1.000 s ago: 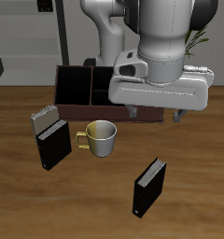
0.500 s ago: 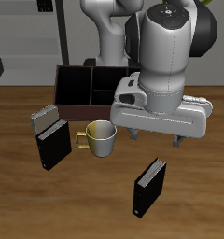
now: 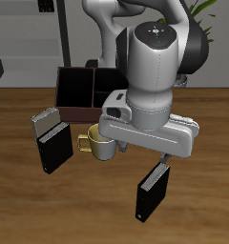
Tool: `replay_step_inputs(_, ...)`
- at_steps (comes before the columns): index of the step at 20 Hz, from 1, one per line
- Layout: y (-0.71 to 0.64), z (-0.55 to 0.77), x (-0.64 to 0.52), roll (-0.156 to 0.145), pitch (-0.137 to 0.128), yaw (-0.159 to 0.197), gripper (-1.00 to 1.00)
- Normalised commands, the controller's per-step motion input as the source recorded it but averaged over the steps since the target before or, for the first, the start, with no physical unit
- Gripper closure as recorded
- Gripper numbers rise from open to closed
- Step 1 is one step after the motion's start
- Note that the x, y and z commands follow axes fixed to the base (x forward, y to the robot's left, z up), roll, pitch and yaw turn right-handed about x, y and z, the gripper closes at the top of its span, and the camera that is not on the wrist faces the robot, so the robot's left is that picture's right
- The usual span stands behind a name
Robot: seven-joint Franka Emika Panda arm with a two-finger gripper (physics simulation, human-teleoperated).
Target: Place the red mug into the back desk caddy's right compartment and place the left black book into the back desk caddy's back compartment and place the right black book into the back desk caddy's front compartment
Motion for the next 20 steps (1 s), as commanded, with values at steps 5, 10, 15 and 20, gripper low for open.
replay_step_inputs(5,-0.17,-0.36,-0.03,-0.05,-0.042,-0.035,-1.0)
replay_step_inputs(10,0.15,-0.29,-0.11,-0.009,-0.046,0.056,-1.0)
replay_step_inputs(15,0.07,-0.32,-0.04,-0.022,-0.003,0.004,-1.0)
replay_step_inputs(20,0.07,-0.28,0.01,-0.01,0.03,-0.035,-1.0)
